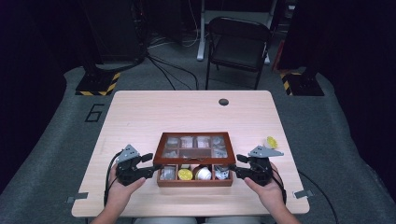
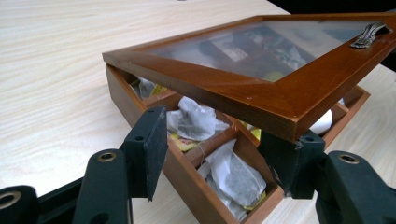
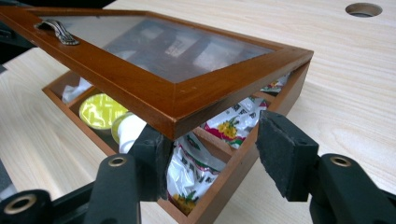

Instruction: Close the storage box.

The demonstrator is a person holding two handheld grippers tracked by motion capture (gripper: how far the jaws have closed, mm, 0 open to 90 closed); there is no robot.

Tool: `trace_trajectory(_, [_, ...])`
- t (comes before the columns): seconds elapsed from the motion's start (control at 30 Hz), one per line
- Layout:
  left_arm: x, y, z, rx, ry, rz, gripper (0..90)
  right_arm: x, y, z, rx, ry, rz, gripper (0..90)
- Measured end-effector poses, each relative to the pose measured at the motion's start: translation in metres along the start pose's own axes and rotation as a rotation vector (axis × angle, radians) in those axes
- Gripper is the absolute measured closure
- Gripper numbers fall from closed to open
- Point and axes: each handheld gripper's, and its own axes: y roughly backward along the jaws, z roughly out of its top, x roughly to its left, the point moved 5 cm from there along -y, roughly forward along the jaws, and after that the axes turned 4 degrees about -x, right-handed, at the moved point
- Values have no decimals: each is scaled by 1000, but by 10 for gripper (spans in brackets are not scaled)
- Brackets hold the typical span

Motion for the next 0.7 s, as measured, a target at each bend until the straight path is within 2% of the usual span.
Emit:
trace_trajectory(0.13, [-1,-1,-5,9,1,0,418,1,-1,-5,6,11,-1,453])
trace_trajectory(0.23, [-1,-2,-10,7,19,-1,412,2,-1,-9,12,25,-1,452])
trace_trajectory(0.4, [-1,-3,-17,37,9,0,408,2,-4,-15,37,39,2,445])
trace_trajectory(0.53, [-1,-3,-21,49,-17,3,409,4,-6,-19,50,43,5,443])
trace_trajectory(0.7, [0,-1,-25,57,-5,0,409,4,-5,-21,58,59,6,438])
